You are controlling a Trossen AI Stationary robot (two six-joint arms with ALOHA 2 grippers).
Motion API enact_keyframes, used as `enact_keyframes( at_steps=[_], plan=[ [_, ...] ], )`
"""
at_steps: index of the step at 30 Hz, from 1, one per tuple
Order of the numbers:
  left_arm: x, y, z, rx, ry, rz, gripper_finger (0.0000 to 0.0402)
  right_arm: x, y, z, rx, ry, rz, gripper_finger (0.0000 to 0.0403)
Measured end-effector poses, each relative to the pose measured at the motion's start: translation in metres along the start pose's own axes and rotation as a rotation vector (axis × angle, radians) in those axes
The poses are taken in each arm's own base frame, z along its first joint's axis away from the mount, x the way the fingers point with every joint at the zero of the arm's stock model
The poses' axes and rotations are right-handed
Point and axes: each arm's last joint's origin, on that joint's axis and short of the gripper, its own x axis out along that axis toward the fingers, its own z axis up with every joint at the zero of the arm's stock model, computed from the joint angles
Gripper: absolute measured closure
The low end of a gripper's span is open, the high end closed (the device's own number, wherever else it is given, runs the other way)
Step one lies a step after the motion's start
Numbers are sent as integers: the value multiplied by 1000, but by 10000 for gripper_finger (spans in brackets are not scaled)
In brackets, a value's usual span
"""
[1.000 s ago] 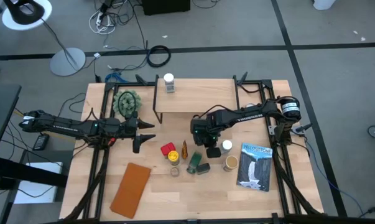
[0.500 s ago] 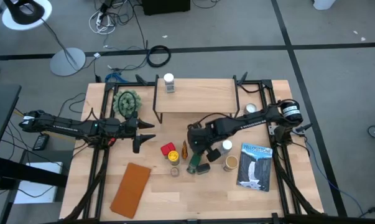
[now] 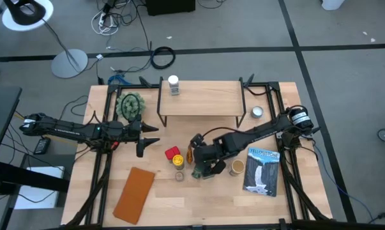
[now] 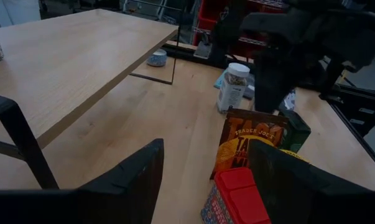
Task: Shelf spices
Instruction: Put the green seasoning bottle on the shelf
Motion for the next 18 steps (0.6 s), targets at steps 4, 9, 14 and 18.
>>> enact_keyframes(
  at_steps=[4,9,14,18],
  plan=[
    [0,0,0,0,0,0,163,-1,2,5,53,-31,-10,244],
    [0,0,-1,1,8,2,163,-2,3,6,101,-35,-9,220],
    [0,1,-3,0,19,5,163,-2,4,7,178,-37,-6,213],
    [0,2,-10,-17,34,9,163,-3,6,7,190,-37,-3,213]
  ],
)
